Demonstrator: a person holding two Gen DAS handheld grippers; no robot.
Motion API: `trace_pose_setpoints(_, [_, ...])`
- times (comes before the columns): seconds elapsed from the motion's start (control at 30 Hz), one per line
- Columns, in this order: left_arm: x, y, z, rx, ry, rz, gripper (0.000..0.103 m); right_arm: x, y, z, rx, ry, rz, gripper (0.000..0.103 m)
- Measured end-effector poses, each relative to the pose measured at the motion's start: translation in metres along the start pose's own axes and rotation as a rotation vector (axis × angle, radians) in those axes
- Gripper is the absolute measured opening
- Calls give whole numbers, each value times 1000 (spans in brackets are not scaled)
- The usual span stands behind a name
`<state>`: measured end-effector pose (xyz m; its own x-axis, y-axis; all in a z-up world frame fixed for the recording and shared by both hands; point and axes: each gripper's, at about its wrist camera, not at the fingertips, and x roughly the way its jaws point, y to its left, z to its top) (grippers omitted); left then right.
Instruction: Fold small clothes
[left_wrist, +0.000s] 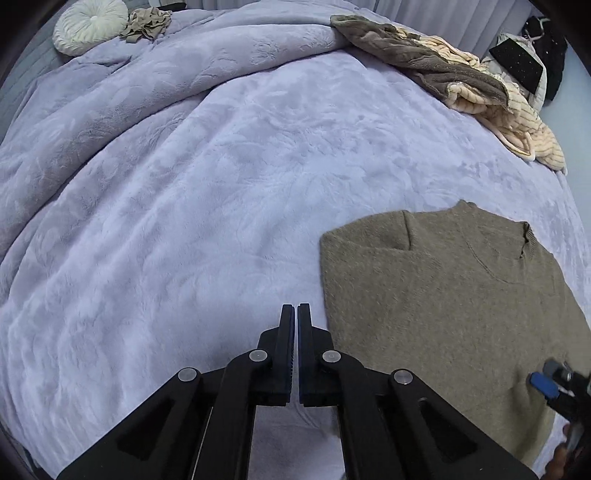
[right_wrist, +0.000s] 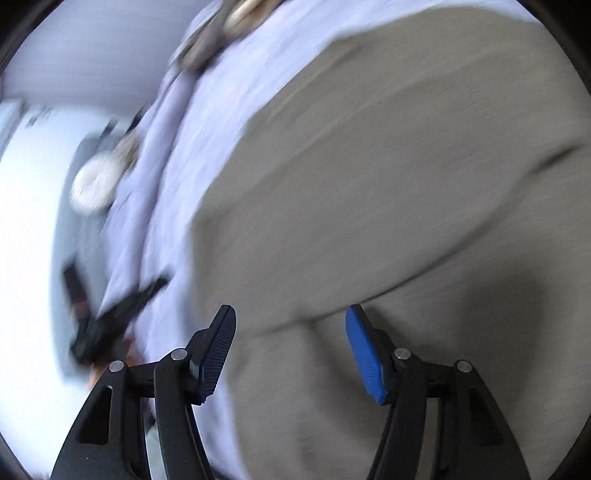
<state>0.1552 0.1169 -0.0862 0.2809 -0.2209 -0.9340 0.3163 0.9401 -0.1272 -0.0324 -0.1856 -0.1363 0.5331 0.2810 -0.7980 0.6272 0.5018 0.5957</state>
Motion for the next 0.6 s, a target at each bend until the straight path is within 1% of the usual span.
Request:
trace_pose_setpoints(0.03, [1, -6, -5, -10, 3, -9, 2, -6, -17, 12, 59, -30, -24, 66])
trace_pose_setpoints(0.07, [2, -11, -8, -12, 7, -9, 2, -10, -32, 22, 115, -55, -30, 66])
trace_pose_setpoints(0.13, [3, -20, -15, -13, 18, -7, 2, -15, -53, 41, 211, -83, -20, 61])
trace_pose_setpoints(0.17, [4, -25, -17, -16, 22, -6, 2, -15, -55, 47, 230, -80, -8, 47])
trace_pose_setpoints(0.2, [7, -31, -20, -15, 26, -6, 2, -18, -60, 53, 231, -74, 5, 14])
trace_pose_setpoints(0.23, [7, -36, -23, -13, 29, -5, 2, -17, -58, 52, 203, -74, 22, 7])
trace_pose_setpoints(0.3, [6, -41, -27, -8, 33, 2, 2, -27, -52, 57, 129, -103, 26, 7])
trace_pose_setpoints(0.33, [6, -44, -29, -4, 37, 6, 2, -32, -55, 58, 90, -112, 0, 7])
trace_pose_setpoints(0.37, [6, -47, -31, -2, 41, 11, 2, -32, -57, 57, 69, -119, -46, 7])
trace_pose_setpoints(0.4, [7, -50, -32, 0, 47, 18, 2, -29, -61, 55, 78, -115, -104, 7])
trace_pose_setpoints(0.43, [7, -52, -33, 1, 52, 25, 2, -32, -71, 60, 111, -96, -130, 8])
trace_pose_setpoints(0.47, [7, -54, -34, 1, 55, 34, 2, -30, -82, 61, 155, -73, -96, 10])
trace_pose_setpoints(0.5, [5, -57, -35, 1, 54, 41, 2, -30, -88, 61, 188, -70, -58, 12])
trace_pose_setpoints(0.53, [3, -60, -36, 5, 50, 46, 2, -35, -90, 60, 195, -65, -39, 14])
trace_pose_setpoints(0.57, [0, -64, -37, 13, 46, 50, 2, -39, -90, 57, 173, -57, -43, 20])
trace_pose_setpoints(0.6, [-1, -68, -38, 21, 46, 54, 2, -45, -86, 54, 131, -48, -51, 28])
